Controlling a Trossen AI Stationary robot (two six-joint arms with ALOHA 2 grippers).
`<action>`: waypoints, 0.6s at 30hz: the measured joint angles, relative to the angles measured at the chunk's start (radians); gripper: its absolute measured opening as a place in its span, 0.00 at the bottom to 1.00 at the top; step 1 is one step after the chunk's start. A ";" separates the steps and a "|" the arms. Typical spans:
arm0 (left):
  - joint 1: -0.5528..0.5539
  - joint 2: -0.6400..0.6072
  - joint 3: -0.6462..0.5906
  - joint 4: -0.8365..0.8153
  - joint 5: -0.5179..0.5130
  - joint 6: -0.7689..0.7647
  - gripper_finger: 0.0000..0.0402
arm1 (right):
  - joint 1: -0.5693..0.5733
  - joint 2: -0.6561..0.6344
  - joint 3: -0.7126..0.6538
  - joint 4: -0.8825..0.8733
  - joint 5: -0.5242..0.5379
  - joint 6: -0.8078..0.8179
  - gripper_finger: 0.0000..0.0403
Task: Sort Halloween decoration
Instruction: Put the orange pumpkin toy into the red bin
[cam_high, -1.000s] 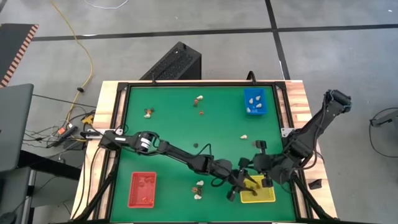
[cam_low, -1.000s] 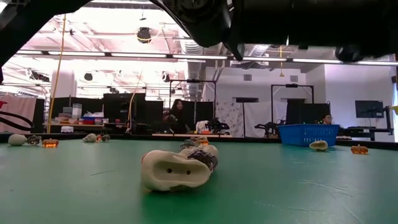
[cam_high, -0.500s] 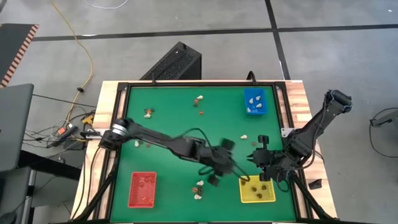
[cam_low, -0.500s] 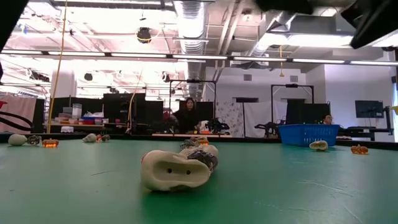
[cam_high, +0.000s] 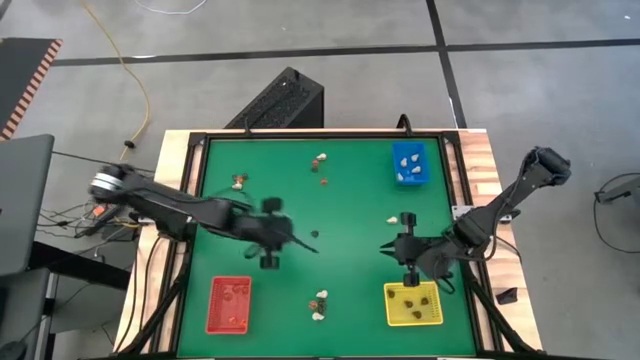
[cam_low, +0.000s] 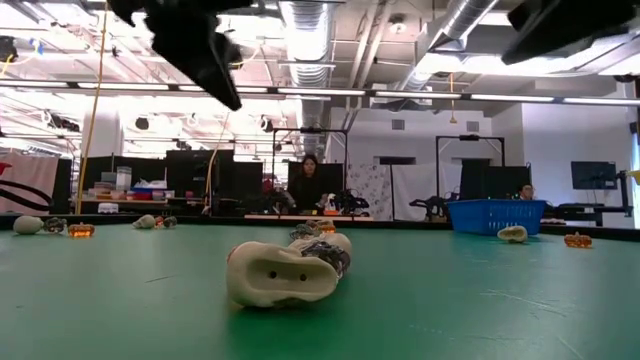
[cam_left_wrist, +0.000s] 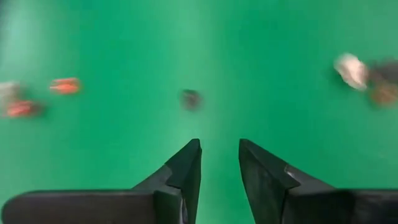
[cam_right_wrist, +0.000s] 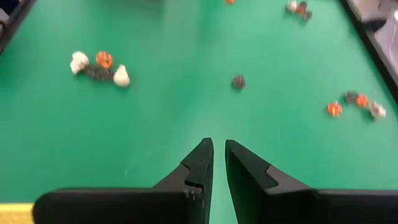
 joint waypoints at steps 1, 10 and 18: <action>0.006 -0.062 -0.079 0.053 -0.051 -0.022 0.23 | -0.010 0.000 -0.007 0.033 -0.001 -0.024 0.19; 0.323 -0.430 -0.441 0.097 -0.217 -0.358 0.21 | -0.190 0.000 -0.044 0.173 -0.162 -0.174 0.19; 0.630 -0.297 -0.426 0.518 0.304 -0.121 0.25 | -0.403 0.011 -0.044 0.202 -0.290 -0.299 0.19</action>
